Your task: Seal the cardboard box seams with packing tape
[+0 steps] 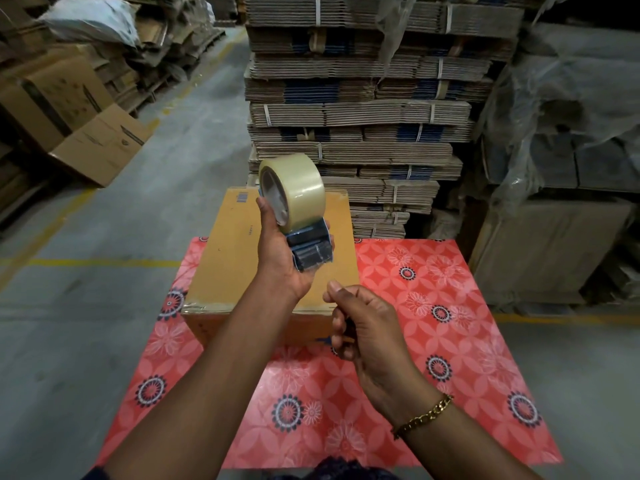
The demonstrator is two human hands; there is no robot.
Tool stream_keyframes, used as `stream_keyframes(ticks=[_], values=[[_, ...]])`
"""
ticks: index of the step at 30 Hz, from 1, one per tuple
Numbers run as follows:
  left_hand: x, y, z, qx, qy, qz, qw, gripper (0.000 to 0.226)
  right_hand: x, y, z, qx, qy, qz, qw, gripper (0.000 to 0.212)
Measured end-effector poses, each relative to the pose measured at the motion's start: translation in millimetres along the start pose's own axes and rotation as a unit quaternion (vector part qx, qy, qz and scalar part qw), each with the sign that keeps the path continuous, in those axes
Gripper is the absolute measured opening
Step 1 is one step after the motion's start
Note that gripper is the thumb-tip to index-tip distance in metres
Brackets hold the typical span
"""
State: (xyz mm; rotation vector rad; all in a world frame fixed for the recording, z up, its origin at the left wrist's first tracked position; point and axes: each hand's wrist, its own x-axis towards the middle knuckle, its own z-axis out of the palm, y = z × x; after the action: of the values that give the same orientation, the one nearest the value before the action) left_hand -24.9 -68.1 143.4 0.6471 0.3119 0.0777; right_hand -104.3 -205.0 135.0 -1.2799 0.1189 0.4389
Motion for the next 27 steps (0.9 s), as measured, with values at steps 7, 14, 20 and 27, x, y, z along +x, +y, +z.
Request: stream_keyframes(ticks=[7,14,20,27], values=[[8.1,-5.3,-2.2,-0.013,0.001,0.002,1.000,0.083,2.7,3.0,-0.2,0.023,0.017,-0.015,0.999,0.021],[18.0,-20.7,-13.6,-0.018,0.022,-0.035,0.999,0.080,6.6,18.4,-8.8,0.016,0.027,0.015,0.999,0.020],[27.1,-46.5,-45.4,0.013,0.096,-0.062,0.993,0.050,19.5,50.8,-20.6,-0.012,0.046,0.045,0.998,0.017],[55.5,-55.7,-78.6,0.244,0.189,-0.066,0.949,0.026,42.9,73.2,-30.0,-0.038,0.081,0.064,0.994,0.026]])
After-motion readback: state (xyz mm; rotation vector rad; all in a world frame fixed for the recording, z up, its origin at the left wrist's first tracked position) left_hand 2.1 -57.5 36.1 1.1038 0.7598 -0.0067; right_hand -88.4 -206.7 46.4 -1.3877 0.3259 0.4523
